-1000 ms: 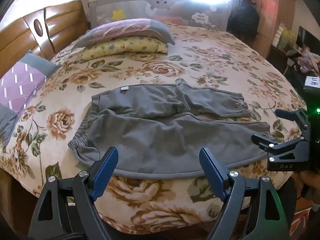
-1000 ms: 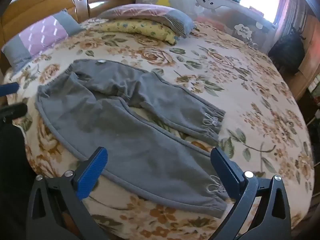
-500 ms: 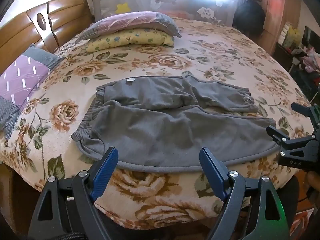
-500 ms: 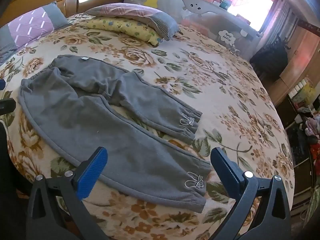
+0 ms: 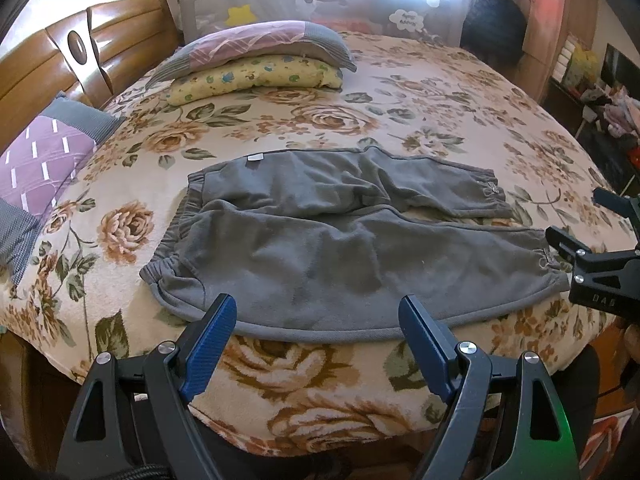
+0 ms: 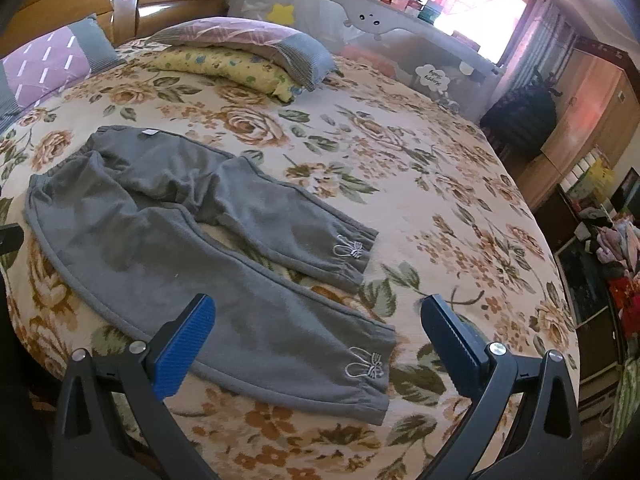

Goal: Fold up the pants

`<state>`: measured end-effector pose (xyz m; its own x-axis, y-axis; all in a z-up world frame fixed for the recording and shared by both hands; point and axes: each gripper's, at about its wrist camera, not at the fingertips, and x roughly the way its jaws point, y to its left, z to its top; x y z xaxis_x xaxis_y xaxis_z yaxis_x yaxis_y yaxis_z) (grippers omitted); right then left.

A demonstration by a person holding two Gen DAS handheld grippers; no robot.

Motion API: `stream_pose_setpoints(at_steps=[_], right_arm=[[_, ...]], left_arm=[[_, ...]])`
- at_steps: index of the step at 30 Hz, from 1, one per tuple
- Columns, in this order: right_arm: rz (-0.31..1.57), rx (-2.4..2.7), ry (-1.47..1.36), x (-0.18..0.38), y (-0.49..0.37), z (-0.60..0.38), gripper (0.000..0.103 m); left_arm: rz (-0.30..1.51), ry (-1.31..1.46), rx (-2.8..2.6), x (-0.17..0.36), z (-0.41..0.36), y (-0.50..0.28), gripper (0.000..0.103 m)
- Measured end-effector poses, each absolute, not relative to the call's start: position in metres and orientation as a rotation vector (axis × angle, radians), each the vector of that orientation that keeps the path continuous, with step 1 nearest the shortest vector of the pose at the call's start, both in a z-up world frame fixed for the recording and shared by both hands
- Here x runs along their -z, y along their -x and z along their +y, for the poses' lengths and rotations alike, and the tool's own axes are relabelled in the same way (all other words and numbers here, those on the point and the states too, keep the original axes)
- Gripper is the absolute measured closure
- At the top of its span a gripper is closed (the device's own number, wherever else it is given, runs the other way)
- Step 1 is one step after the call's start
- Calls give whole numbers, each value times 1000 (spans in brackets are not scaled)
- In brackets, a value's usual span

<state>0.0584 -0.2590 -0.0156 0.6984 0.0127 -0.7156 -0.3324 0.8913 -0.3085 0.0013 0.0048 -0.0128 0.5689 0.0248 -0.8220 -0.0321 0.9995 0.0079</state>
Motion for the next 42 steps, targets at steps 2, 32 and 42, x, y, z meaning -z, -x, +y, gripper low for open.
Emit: stream_pose_setpoints(at_steps=[2,32,42], right_arm=[[774,-183,439,14,-59,-262,0],[788,-153,424,13,-66,-278,0],[803,-152,430,21,-68,-280,0]], left_arm=[[969,8,-30,13,4,-2,19],[989,8,-5,18,-6,-11,19],[1007,16,5,25,-5,-17,19]])
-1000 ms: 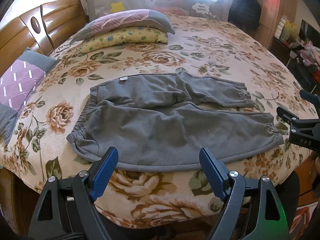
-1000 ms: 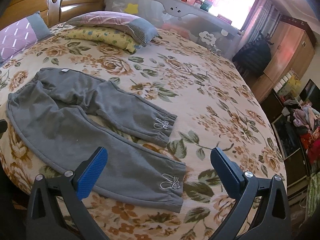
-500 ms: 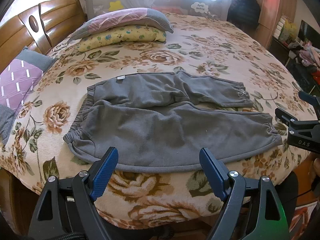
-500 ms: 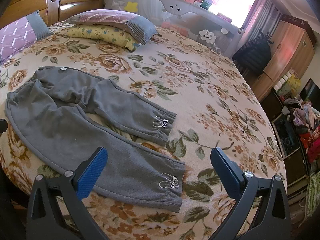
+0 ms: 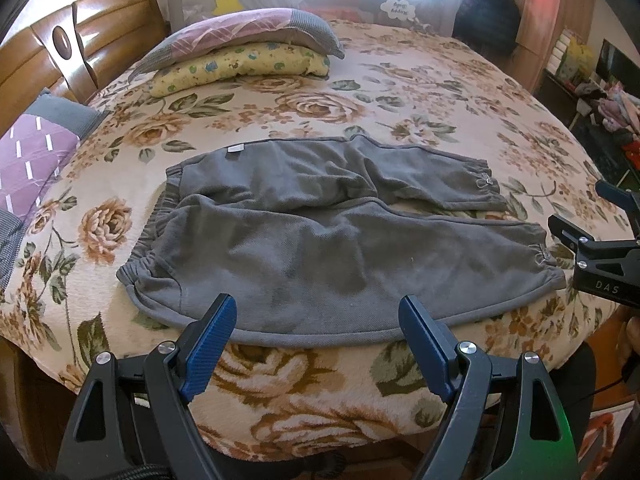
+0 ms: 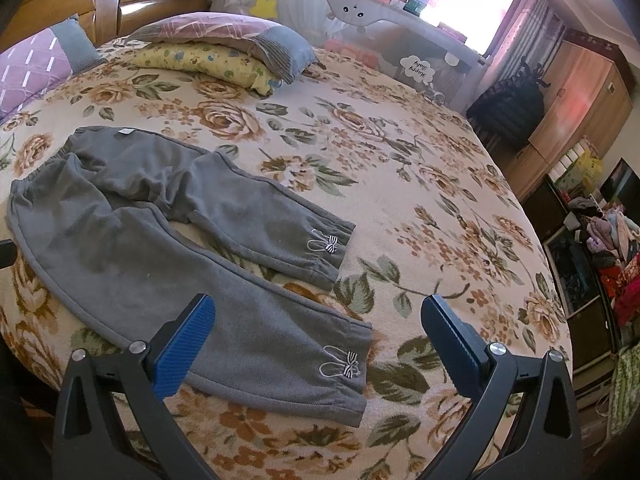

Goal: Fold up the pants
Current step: 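Grasp the waistband with the left tool while the right tool grasps the cuffs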

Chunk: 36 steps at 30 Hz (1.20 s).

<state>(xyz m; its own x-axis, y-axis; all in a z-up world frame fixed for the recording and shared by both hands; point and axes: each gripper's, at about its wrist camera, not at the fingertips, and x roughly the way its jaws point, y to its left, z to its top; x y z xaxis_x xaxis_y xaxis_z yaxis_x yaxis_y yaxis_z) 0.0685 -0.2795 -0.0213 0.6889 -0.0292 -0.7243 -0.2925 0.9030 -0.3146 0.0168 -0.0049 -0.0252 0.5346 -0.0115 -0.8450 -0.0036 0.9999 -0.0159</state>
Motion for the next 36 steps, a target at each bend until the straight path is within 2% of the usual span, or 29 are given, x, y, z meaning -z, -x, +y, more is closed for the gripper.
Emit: stream_pose_setpoints(at_steps=[5,17,24,31,36], right_arm=[[826,-173,414,25,-76,-277,0],[948,-304,169,41,-117,-300,0],[988,-379,-1,53,-165,-323,0],[1031,-402,-41,71,-221,-335,0],[1063,-430,-5,86,-251,-335,8]], left_arm=[[1022,28,19,32,-4,-22,19],[1059,44,136,47,-10,-69,19],[1055,-52,318,51,-31,-129,19],[1081,-222,502,69,-53,-205,19],[1115,-323,598,88,-64,-245,19]])
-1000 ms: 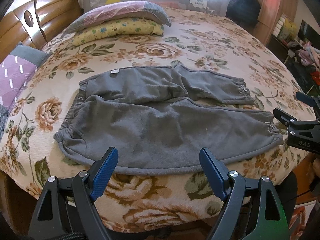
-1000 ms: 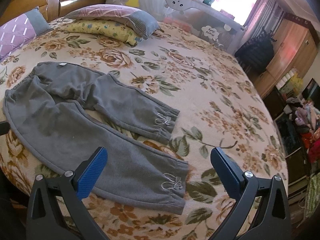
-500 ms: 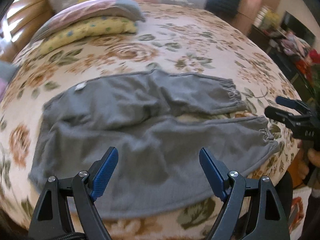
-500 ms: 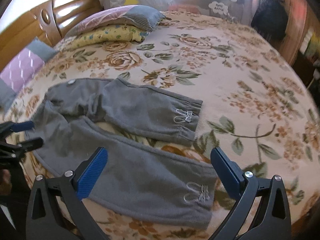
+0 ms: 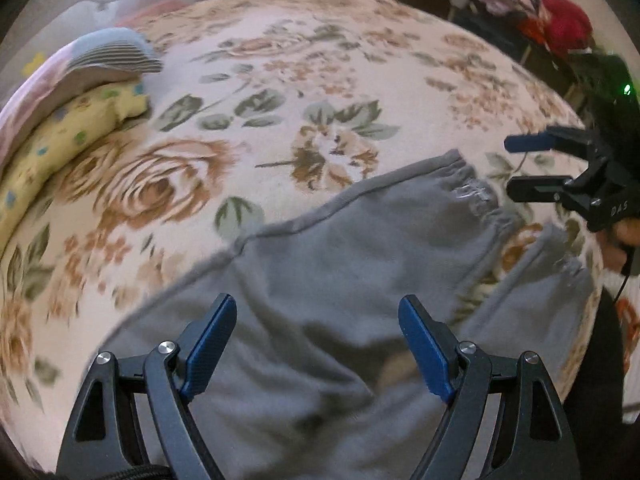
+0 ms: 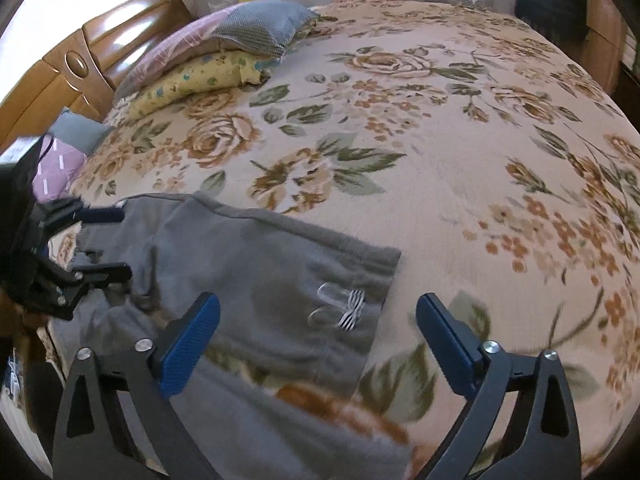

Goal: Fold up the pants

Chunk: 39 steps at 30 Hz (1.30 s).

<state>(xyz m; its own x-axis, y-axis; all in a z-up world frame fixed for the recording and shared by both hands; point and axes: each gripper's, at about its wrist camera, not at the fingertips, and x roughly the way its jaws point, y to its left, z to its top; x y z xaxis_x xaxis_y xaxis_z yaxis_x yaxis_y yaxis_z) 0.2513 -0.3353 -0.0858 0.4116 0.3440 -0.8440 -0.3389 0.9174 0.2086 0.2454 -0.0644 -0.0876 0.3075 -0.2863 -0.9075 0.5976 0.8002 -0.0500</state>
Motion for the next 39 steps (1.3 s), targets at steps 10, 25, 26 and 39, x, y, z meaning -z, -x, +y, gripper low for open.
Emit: stream_pose_setpoints(at_steps=[10,25,26,39], right_arm=[[1132,-438,5,119,-296,-341,19],[1106,-504,-25,132,-313,-352,90],[1095,-514,-30,128,-311,-353,91],[990,-582,-4,81,-277,-353,92]], left_arm=[[1178,-435,726,124,-75,-305,19],[1279,-396,841,140,-71,-323,64],[1280,-401,847,138,-72,-321,74],[1222,-272,826,104,-50,-291,96]])
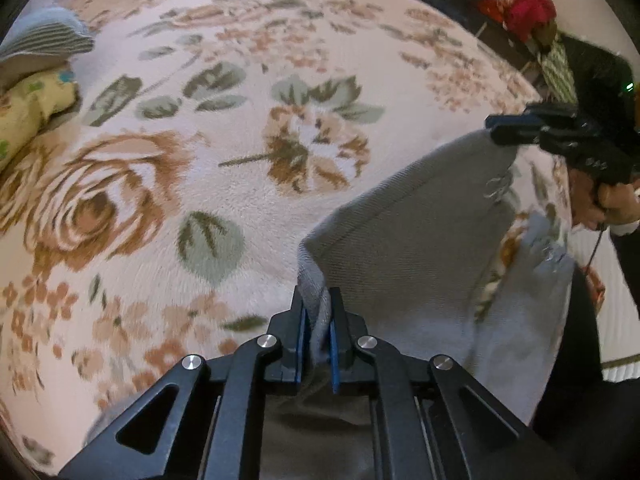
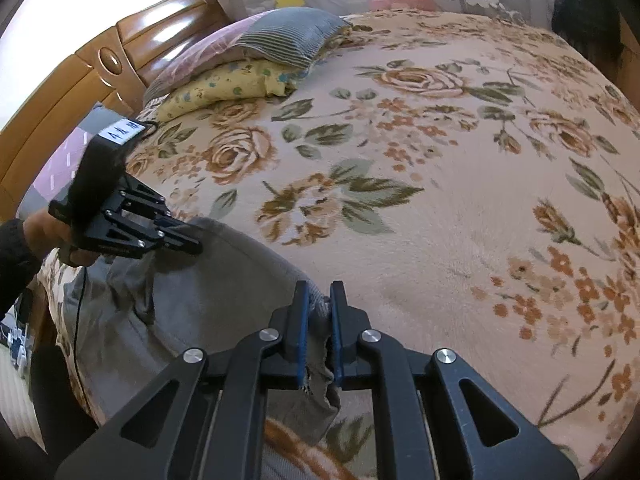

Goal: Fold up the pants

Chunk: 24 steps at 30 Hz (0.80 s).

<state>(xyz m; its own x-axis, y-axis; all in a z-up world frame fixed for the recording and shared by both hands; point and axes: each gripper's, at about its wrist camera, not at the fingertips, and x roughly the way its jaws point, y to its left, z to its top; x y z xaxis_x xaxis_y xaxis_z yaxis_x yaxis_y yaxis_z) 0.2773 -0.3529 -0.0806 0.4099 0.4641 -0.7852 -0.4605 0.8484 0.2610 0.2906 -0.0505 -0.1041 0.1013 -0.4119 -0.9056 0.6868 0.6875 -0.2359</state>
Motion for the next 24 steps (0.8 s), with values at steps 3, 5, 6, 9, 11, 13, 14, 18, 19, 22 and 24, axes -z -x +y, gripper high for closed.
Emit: stream_pose_setpoints(at_steps=[3,5,6,9,11,13,14,18,19,22,24], right_arm=[[971,-581,-25,74,-267,-359,92],[955,-589,-37,68,-258,-364,92],[947,-593,-41,66,-252,-365,92],[931,-606,-36,60,-235,-370,92],[920,-613,-32,56,-223,-373,92],[908,-617,-31,53,-213,-377,92],[901,-618,-31,51,-209,-380,92],[865,-600,10,42,-191,-388,93],[849,-588,31,39,-188,-388,93],[783,-569,95,27,-171,-389,93],[750,-551,148,22,-156,-388,93]], left_arm=[[1173,-223,823,82,-42,-268,96],[1150,-199,824,72,-43,-255,96],[1138,-184,822,67,-44,-248,96],[1108,-147,821,57,-48,-226,96],[1094,-122,826,53,-51,-212,96],[1087,-107,831,52,-54,-200,96],[1082,-101,831,52,-56,-194,96],[1067,-72,820,53,-60,-174,96],[1062,-59,817,52,-61,-169,96],[1043,-32,809,51,-65,-156,96],[1033,-32,806,53,-69,-145,96]])
